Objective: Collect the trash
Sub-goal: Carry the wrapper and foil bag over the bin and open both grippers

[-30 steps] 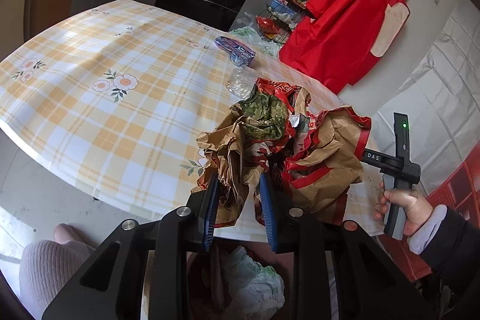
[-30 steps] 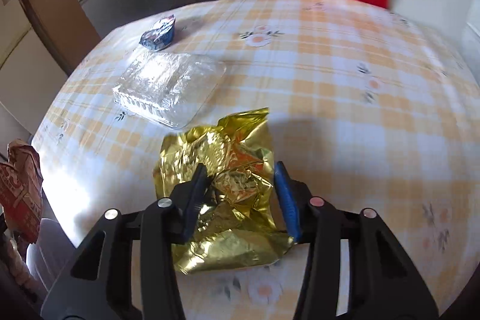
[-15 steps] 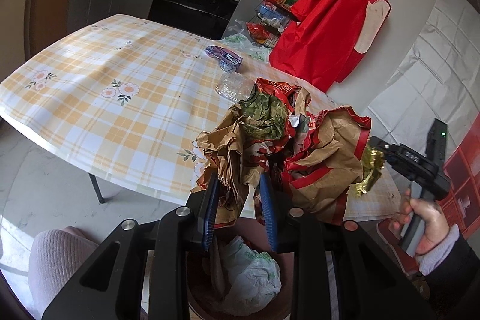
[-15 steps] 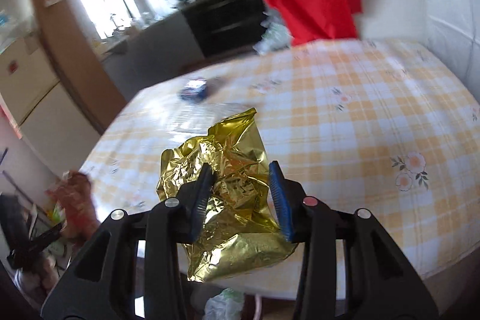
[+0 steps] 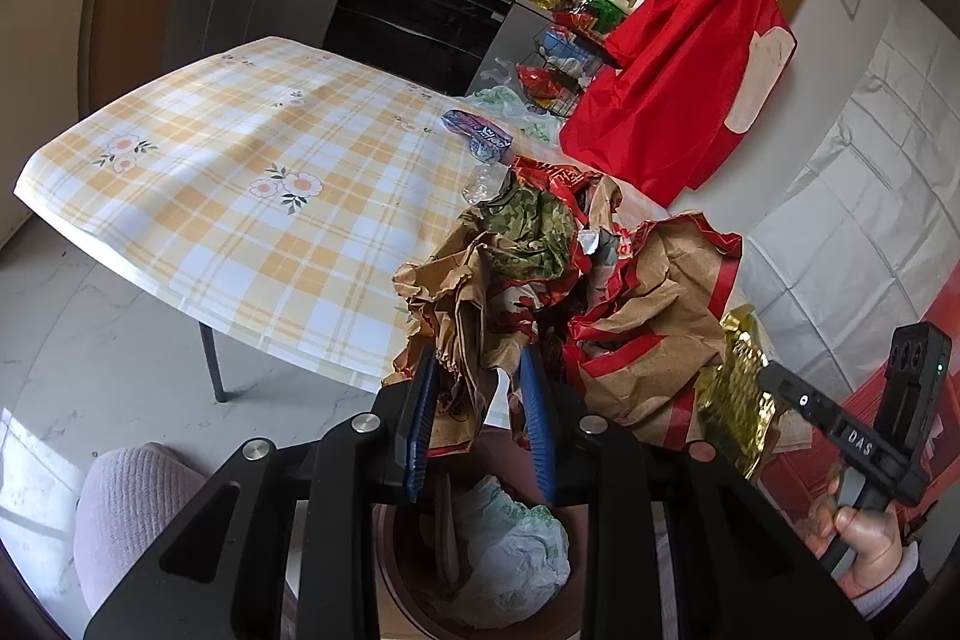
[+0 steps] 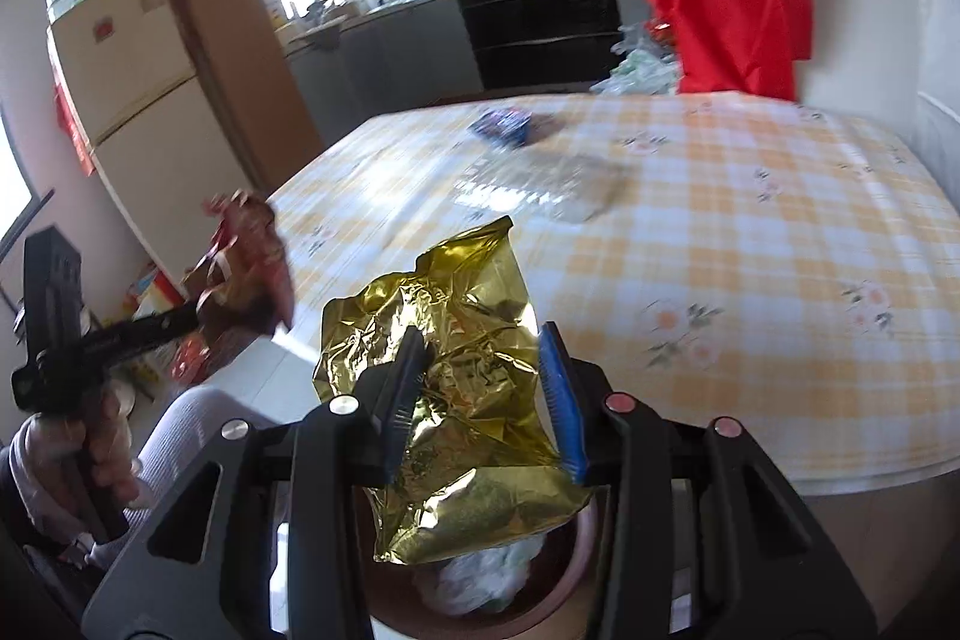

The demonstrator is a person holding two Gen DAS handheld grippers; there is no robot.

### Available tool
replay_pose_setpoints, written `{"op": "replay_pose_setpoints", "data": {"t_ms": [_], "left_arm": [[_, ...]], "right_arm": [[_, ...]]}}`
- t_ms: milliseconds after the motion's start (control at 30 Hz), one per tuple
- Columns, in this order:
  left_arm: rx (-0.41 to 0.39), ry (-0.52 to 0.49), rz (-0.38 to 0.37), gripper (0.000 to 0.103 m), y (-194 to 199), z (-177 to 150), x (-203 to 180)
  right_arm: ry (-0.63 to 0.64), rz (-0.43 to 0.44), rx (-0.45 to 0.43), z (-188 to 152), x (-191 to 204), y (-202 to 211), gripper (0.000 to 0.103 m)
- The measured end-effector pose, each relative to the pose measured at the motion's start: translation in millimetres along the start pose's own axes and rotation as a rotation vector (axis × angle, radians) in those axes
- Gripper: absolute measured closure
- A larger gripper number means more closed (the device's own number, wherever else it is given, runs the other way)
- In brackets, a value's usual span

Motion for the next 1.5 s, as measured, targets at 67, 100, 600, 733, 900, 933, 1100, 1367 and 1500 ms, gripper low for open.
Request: {"op": "replay_pose_setpoints", "data": {"t_ms": [67, 100, 600, 733, 900, 933, 1100, 1367, 1500], "left_arm": [[0.002, 0.005, 0.003, 0.076, 1, -1, 2], [0.002, 0.008, 0.004, 0.076, 2, -1, 4], [0.012, 0.03, 0.031, 0.075, 5, -9, 21], [0.032, 0.018, 0.034, 0.075, 0, -16, 19], [0.073, -0.01, 0.033, 0.075, -8, -28, 13], [0.077, -0.014, 0.031, 0.075, -9, -29, 11], [0.098, -0.049, 0.016, 0.074, -14, -36, 0], [0.142, -0.102, -0.023, 0.073, -23, -48, -19], [0.182, -0.116, -0.076, 0.059, -27, -54, -28]], "right_arm": [[0.012, 0.027, 0.024, -5, 13, -7, 0.062], [0.025, 0.039, 0.04, -8, 20, -11, 0.062], [0.056, 0.013, 0.047, -9, 40, -18, 0.013], [0.025, -0.043, 0.013, -6, 23, -10, 0.007], [-0.037, -0.106, -0.008, -11, 1, -3, 0.006], [-0.045, -0.111, -0.008, -12, -3, -2, 0.006], [-0.067, -0.135, -0.018, -16, -15, 5, 0.006], [-0.097, -0.156, -0.033, -19, -30, 12, 0.006], [-0.102, -0.157, -0.034, -20, -31, 13, 0.006]]}}
Point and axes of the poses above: each gripper's, at about its wrist camera, not at the fingertips, and y roughly against the way its jaws point, x to its left, z to its top, the point moved 3 cm from there along -y, roughly the way its jaws point, and after that the axes turned 9 degrees about y, right-handed, at the moved point
